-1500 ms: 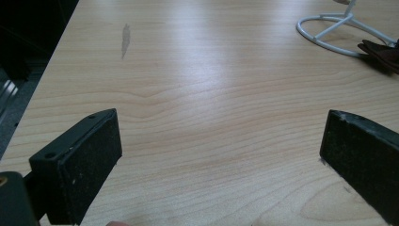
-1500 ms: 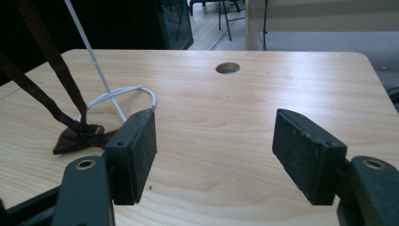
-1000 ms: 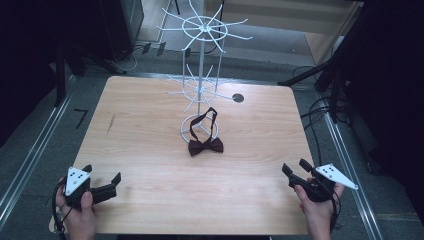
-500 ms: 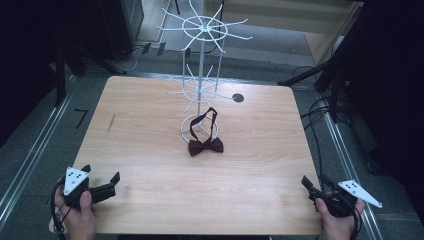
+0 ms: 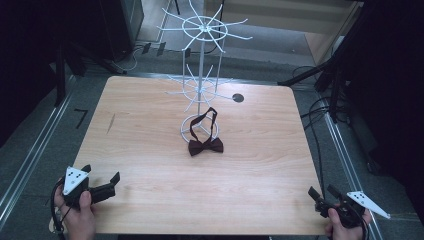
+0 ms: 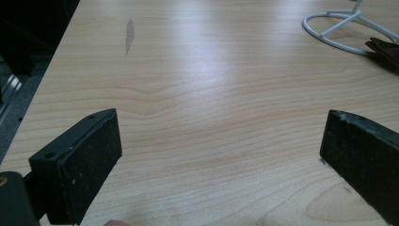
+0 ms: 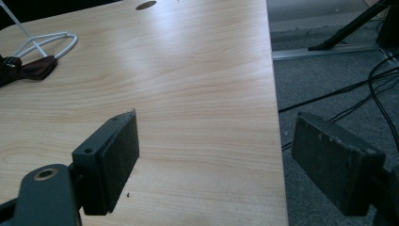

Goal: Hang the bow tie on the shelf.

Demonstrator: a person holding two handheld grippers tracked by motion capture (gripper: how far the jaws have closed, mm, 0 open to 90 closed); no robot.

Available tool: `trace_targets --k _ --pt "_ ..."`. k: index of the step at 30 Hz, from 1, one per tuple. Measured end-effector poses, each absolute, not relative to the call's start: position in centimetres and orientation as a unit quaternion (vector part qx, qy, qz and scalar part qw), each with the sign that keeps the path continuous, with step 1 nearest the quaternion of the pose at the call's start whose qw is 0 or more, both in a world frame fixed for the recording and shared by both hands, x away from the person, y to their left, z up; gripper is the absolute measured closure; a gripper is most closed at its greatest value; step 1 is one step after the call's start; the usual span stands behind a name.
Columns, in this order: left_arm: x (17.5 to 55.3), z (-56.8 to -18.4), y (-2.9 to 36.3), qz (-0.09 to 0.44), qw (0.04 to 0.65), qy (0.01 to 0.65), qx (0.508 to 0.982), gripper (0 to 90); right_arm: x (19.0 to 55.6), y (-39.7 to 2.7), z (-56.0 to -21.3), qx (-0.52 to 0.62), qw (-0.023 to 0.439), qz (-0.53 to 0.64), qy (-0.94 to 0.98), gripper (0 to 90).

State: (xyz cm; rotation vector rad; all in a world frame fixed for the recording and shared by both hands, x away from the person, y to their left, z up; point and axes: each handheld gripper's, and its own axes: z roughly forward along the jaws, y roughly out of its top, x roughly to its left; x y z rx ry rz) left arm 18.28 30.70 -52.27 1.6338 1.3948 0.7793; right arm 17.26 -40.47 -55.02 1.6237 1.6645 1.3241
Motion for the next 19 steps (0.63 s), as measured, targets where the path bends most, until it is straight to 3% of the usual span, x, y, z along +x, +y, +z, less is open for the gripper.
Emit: trace_targets --k 19 --pt "18.46 -52.27 30.75 0.306 0.413 0.556 0.653 0.0 17.50 -39.78 -55.62 0.601 0.230 0.458 0.614 15.6"
